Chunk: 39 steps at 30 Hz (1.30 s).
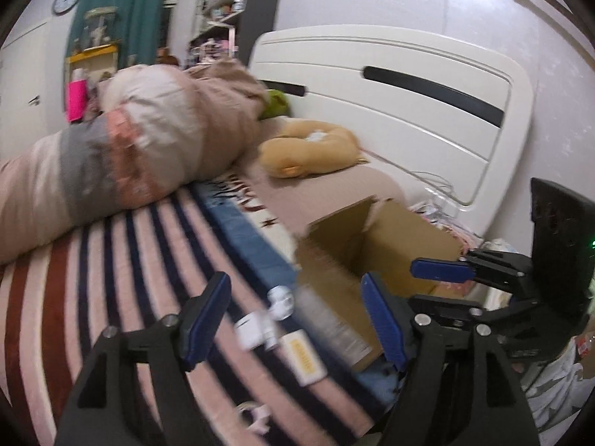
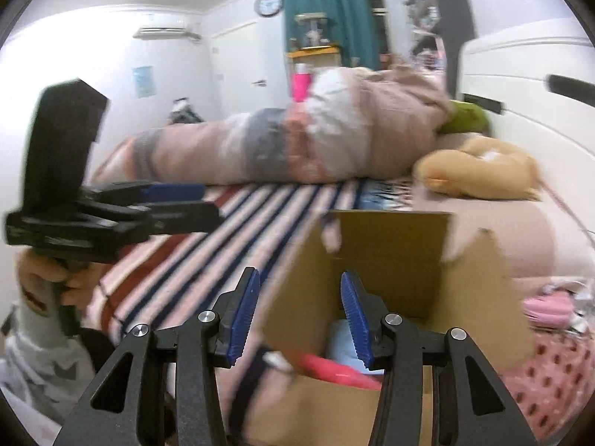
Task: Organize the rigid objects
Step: 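Grasp the white tube with the right gripper while the left grasps the tape roll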
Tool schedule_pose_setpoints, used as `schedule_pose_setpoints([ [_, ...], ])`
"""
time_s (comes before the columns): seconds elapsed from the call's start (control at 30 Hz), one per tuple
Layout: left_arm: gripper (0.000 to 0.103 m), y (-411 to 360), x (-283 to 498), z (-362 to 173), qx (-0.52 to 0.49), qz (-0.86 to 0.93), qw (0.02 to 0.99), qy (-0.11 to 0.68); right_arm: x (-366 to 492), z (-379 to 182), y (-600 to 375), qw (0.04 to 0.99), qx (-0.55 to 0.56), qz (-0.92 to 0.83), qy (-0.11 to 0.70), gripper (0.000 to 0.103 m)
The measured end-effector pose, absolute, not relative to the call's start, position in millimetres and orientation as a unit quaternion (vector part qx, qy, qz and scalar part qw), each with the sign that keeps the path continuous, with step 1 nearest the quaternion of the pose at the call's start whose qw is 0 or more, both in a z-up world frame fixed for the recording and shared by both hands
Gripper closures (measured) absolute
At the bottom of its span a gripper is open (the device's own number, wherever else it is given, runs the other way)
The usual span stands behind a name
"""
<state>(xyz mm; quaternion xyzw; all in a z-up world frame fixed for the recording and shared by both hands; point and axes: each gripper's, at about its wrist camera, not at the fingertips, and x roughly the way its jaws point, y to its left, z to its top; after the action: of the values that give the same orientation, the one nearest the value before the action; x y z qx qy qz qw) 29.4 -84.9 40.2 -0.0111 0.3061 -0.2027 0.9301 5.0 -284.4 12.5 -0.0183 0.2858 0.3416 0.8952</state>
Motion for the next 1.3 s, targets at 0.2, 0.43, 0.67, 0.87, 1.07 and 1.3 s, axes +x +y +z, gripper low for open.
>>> schedule_pose_setpoints([
  [0.2, 0.028, -23, 16, 6, -0.028, -0.162, 0.934, 0.317, -4, -4, -219, 0.860, -0.039, 0.398, 0.317, 0.058],
  [0.43, 0.027, 3, 20, -60, -0.057, -0.184, 0.915, 0.355, 0, -68, -176, 0.861, -0.061, 0.338, 0.375, 0.057],
  [0.67, 0.028, -17, 28, -129, -0.066, -0.247, 0.872, 0.417, 25, -133, -175, 0.876, -0.084, 0.207, 0.428, 0.057],
  [0.87, 0.031, -36, 33, -159, -0.069, -0.267, 0.851, 0.446, 42, -152, -172, 0.888, -0.094, 0.143, 0.427, 0.057],
  [1.07, 0.056, -42, 37, -165, -0.060, -0.249, 0.862, 0.438, 59, -165, -186, 0.885, -0.077, 0.102, 0.447, 0.060],
  [1.3, 0.064, -34, 32, -159, -0.053, -0.247, 0.866, 0.431, 56, -166, -189, 0.887, -0.073, 0.135, 0.435, 0.070],
])
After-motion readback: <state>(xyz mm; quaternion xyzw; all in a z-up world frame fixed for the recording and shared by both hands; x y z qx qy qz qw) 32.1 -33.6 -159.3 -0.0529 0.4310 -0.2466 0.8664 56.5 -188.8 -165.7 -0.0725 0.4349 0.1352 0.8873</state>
